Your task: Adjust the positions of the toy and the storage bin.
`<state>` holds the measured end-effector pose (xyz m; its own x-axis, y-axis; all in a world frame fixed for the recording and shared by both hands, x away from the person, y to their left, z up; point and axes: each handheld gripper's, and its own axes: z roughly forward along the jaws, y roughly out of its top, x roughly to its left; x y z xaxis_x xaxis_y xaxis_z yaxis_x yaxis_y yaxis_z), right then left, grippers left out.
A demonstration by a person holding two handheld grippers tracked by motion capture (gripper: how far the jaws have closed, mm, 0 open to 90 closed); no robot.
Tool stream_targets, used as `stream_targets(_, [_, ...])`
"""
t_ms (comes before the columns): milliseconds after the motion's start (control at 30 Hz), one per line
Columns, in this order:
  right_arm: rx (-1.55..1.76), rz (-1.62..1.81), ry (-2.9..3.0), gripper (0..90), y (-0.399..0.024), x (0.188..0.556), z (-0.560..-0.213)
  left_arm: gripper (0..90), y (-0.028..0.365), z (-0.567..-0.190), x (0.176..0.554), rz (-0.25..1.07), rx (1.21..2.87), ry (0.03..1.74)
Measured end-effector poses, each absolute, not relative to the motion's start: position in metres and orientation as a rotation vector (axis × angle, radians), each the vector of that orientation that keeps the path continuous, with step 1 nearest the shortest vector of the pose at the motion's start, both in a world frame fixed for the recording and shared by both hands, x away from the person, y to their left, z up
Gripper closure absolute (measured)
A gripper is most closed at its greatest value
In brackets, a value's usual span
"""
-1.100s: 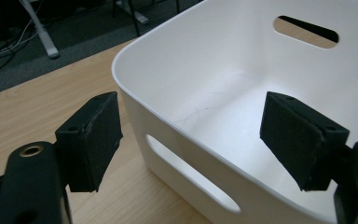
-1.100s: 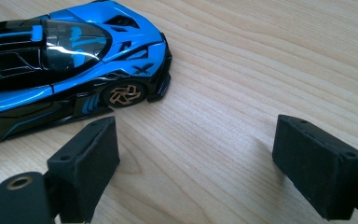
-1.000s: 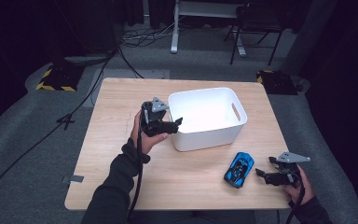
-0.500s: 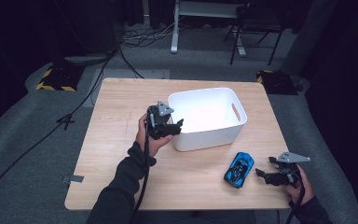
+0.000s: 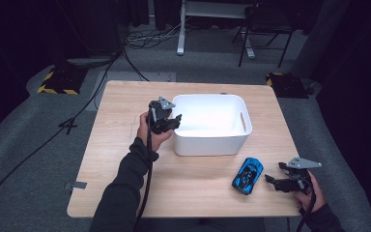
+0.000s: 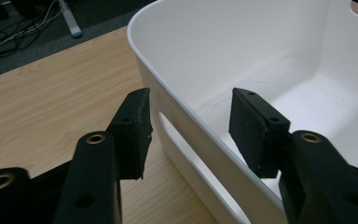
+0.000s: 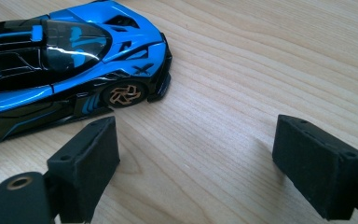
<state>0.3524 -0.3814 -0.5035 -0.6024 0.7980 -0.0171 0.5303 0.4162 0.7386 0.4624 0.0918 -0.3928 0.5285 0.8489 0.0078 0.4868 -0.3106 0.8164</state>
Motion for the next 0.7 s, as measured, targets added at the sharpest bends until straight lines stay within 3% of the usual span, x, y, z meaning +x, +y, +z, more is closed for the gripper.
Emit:
stream_targets(100, [1.144,1.008,2.309,14.5,-0.381,0.352,-0.503,36.8,0.096,-0.389,0.457,0.576,1.916,1.070])
stream_targets(333, [1.143,1.008,2.309,14.5,-0.381,0.352,-0.503,25.0,0.116,-0.378,0.438,0.599,1.899,1.020])
stream_targets(700, [1.146,1.011,2.308,14.4,-0.381,0.352,-0.503,15.8,0.159,-0.391,0.392,0.627,1.963,0.976])
